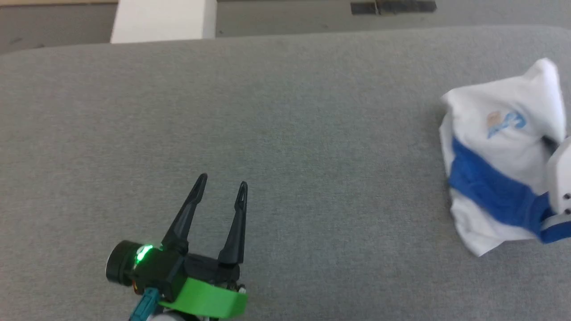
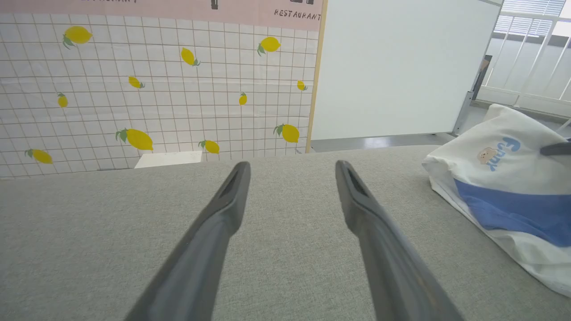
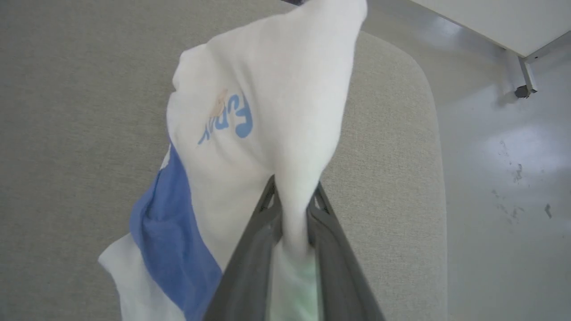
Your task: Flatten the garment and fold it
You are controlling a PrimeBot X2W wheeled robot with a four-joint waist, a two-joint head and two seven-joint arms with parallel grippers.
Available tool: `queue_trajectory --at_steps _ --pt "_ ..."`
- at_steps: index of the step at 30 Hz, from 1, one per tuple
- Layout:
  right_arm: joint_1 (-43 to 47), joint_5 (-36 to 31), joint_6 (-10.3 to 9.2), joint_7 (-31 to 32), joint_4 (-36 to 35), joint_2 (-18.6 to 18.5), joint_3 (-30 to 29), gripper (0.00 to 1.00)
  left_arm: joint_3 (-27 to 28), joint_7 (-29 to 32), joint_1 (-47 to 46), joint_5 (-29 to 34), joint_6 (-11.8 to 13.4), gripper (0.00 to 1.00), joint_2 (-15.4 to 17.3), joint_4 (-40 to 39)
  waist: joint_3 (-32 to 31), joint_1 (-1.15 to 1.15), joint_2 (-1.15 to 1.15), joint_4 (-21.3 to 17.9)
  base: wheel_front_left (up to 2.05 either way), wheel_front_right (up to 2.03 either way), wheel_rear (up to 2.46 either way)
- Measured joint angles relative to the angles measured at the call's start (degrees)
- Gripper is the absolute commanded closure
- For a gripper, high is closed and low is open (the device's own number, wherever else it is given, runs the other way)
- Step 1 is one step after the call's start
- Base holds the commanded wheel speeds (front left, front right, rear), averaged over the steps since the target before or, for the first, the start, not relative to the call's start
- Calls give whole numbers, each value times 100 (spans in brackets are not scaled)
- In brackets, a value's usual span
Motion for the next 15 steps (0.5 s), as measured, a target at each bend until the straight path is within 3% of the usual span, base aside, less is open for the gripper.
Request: queue_trajectory --at_steps 8,15 --pt "-685 -147 0 -83 406 -1139 48 100 -22 141 -521 193 -64 0 158 -237 732 0 0 -277 0 0 0" --pt "-829 -366 1 -241 653 -1779 -274 100 -21 190 -931 301 -64 0 245 -449 1429 0 0 -397 0 0 0"
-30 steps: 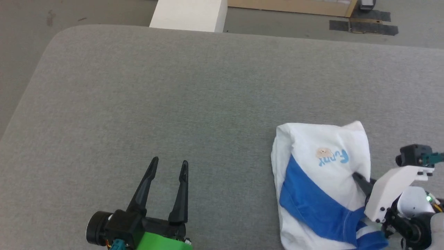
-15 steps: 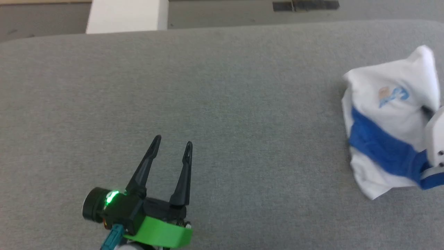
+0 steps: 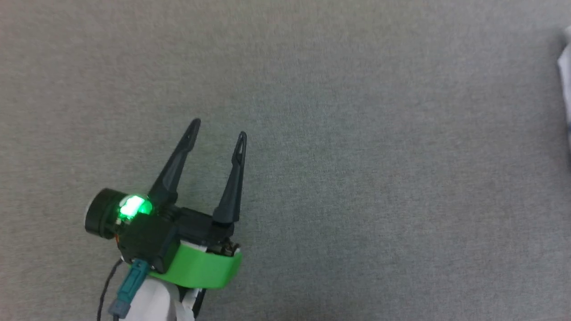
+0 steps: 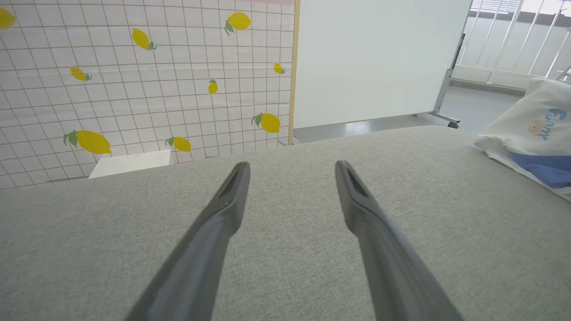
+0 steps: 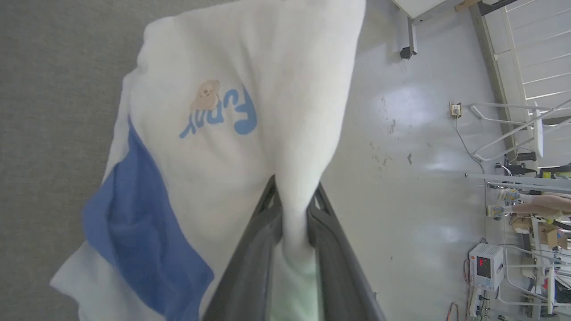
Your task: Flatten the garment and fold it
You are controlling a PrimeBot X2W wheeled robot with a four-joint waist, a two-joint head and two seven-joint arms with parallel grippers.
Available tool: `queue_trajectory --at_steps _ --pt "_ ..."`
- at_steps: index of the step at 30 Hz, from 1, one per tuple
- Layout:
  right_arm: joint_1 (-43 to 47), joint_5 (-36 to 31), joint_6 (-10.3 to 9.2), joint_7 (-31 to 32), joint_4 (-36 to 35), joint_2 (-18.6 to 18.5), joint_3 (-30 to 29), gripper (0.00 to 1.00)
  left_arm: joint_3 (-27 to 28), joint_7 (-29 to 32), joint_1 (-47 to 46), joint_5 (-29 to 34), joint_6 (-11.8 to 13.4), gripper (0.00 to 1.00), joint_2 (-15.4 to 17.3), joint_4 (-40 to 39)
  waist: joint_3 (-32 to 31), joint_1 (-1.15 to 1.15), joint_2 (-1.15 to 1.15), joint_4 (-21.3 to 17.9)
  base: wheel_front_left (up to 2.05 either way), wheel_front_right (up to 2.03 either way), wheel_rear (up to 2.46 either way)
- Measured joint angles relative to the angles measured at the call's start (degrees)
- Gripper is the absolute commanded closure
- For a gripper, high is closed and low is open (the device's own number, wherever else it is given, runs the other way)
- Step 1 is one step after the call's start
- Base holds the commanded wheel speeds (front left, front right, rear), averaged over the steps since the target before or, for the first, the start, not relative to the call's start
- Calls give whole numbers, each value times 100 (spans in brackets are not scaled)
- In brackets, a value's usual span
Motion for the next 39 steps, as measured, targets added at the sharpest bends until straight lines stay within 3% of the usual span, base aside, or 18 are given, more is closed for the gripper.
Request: queue_trajectory --at_steps 5,9,10,11,12,19,26,31,39 --pt "-108 -157 0 -146 299 -126 -196 100 55 7 -161 30 15 0 21 -145 409 0 0 -58 0 0 0" --pt "-170 -357 -1 -297 541 4 -348 53 76 62 -245 -36 32 0 -11 -190 721 0 0 -96 0 0 0" --pt "-178 -404 -1 -338 595 63 -374 20 88 78 -258 -54 51 0 -20 -213 784 0 0 -104 0 0 0" --pt "-186 -444 -1 -368 626 113 -389 4 92 82 -268 -64 57 0 -24 -235 831 0 0 -110 0 0 0" --pt "-197 -498 -1 -400 665 165 -399 0 101 82 -276 -98 64 0 -46 -266 880 0 0 -118 0 0 0" --pt "-286 -662 -1 -513 765 364 -445 0 157 -9 -326 -68 187 0 -67 -267 886 0 0 -168 0 0 0" --pt "-123 -737 -1 -587 555 650 -638 0 309 -214 -59 -169 437 0 -155 91 164 0 0 -153 0 0 0" --pt "252 -619 -1 -791 192 1165 -854 0 289 -263 346 -190 503 0 -154 289 -376 -1 0 -119 0 0 0" --pt "1261 -283 -1 -1553 -724 2254 -664 0 289 -275 951 -225 602 0 -138 523 -1245 -1 0 -41 0 0 0"
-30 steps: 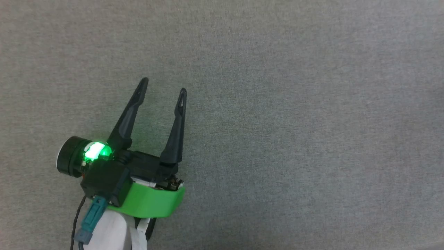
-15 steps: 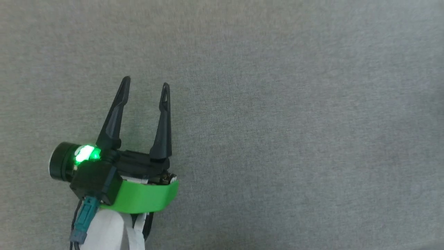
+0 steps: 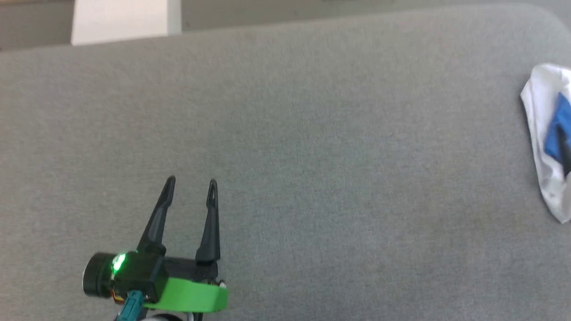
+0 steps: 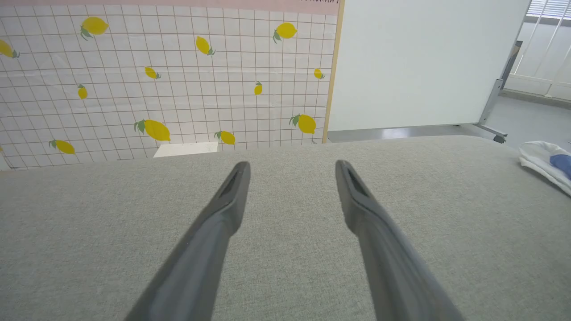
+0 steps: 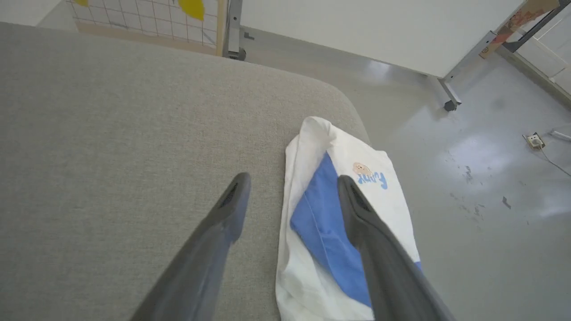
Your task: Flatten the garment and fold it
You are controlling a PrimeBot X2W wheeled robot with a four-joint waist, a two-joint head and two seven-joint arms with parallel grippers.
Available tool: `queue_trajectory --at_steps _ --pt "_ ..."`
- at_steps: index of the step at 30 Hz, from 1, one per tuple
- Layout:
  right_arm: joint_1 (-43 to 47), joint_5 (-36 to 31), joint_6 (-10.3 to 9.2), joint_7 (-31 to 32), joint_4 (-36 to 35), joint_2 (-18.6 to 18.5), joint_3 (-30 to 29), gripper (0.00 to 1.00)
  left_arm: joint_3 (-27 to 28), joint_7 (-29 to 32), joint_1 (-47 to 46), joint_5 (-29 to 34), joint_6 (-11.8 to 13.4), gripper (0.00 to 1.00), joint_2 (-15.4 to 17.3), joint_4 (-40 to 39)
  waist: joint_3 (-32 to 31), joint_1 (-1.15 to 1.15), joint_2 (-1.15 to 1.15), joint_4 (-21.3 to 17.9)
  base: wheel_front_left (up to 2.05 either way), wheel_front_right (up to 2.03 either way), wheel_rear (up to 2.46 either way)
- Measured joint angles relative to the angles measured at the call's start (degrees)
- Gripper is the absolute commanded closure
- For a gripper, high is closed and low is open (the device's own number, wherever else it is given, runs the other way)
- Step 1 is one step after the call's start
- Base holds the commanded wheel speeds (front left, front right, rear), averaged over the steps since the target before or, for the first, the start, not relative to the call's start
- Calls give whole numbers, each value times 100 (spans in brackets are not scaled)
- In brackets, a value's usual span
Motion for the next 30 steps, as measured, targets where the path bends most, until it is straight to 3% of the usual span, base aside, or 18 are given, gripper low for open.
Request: queue_trajectory --at_steps 6,11,19,30 --pt "775 -5 0 -1028 -608 957 137 0 26 -2 311 -174 68 0 1 114 -604 0 0 101 0 0 0" --pt "1479 -244 0 -1868 -733 1533 343 0 3 22 580 -252 63 0 10 282 -1007 0 0 216 0 0 0" --pt "2189 -714 0 -2832 -732 1989 646 0 -56 -3 877 -301 35 0 52 621 -1410 0 0 470 0 0 0" --pt "2831 -635 0 -3236 -548 2085 675 0 -109 -55 1115 -349 10 0 -20 888 -1693 0 0 728 0 0 0"
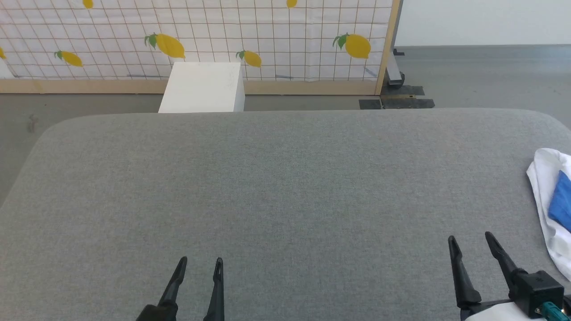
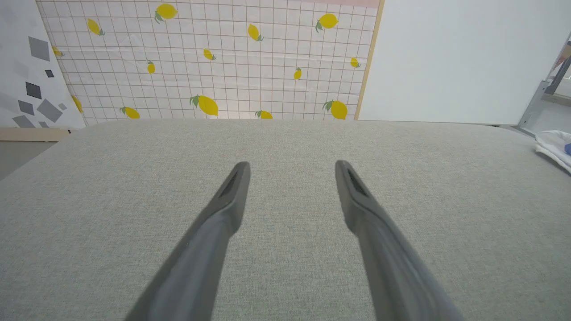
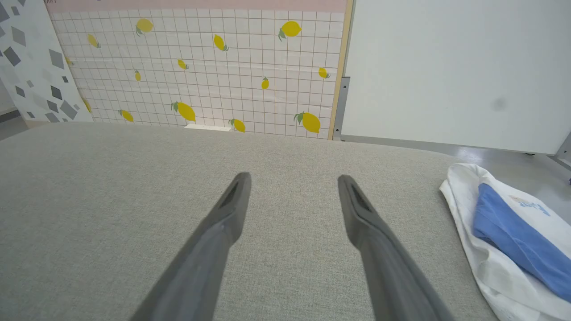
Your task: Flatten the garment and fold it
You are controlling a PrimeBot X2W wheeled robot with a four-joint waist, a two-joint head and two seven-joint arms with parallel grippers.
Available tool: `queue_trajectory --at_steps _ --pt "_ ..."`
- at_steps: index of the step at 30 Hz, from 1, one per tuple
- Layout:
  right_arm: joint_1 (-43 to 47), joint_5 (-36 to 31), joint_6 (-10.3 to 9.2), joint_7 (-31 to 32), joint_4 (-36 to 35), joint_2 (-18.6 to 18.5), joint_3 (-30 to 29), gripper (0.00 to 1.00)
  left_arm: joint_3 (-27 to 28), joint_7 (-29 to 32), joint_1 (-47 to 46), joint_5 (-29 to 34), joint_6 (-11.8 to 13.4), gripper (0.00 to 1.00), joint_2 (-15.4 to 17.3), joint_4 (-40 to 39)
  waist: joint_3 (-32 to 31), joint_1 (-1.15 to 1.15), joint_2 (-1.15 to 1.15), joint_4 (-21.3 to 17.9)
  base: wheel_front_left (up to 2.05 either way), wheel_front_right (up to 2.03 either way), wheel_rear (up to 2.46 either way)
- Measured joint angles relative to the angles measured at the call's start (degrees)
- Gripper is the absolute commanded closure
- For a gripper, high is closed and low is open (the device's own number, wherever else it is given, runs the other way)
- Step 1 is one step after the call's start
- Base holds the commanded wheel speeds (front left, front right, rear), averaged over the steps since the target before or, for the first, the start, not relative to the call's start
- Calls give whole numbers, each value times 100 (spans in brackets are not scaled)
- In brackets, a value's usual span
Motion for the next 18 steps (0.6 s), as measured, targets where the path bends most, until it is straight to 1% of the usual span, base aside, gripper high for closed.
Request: queue_trajectory --at_steps 2,3,18 --pt "0 41 0 -44 25 1 -19 0 8 -1 0 -1 -2 0 -12 2 -2 0 0 0 0 0 0" --pt "-1 38 0 -45 40 0 -20 100 15 1 -1 -2 -8 100 -13 -2 1 0 0 -3 0 0 0" --pt "-10 36 0 13 52 -1 3 100 76 88 -17 57 -10 100 -14 2 10 0 0 -6 0 0 0"
